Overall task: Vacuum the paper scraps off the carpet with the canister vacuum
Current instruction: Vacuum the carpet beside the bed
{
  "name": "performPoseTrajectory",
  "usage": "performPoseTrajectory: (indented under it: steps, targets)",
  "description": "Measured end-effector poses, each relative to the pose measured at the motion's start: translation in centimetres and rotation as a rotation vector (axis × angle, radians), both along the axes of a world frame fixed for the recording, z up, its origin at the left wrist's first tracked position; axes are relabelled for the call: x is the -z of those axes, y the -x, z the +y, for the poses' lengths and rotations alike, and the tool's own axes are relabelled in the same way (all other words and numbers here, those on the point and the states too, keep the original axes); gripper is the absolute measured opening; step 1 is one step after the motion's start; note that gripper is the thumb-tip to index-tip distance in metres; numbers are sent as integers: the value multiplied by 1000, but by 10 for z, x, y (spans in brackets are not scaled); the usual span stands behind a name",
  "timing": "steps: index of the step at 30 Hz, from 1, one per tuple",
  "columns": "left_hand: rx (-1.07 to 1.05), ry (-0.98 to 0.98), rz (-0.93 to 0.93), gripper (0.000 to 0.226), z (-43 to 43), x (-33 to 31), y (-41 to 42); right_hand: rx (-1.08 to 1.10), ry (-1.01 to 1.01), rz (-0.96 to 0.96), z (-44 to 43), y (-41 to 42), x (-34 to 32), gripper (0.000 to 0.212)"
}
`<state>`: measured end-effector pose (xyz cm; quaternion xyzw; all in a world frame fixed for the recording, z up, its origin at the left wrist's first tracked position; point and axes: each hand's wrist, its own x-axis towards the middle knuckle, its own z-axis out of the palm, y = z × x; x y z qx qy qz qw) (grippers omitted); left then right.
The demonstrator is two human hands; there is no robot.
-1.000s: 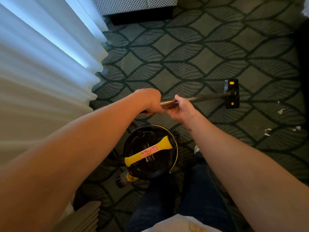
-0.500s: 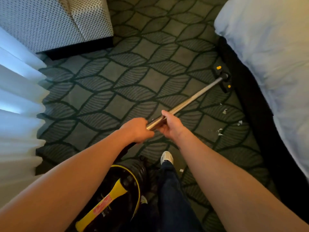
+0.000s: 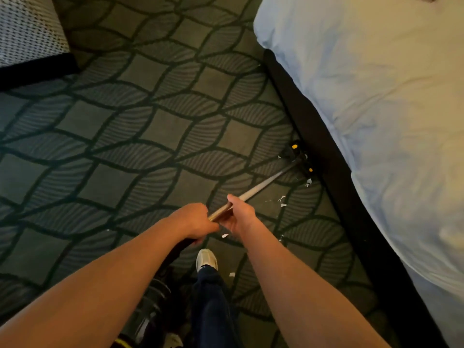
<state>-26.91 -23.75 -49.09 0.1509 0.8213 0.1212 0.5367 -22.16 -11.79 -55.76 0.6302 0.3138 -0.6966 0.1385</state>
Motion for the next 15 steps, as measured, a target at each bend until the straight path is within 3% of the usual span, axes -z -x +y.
performPoseTrajectory:
  steps: [4,15]
  targets:
    - [8,17,-32,29,31,23,0,14,-28,-45,24,-1,19,27]
    - [23,55,-33,32,63,32,-4,19,-34,-84,48,4,23,29]
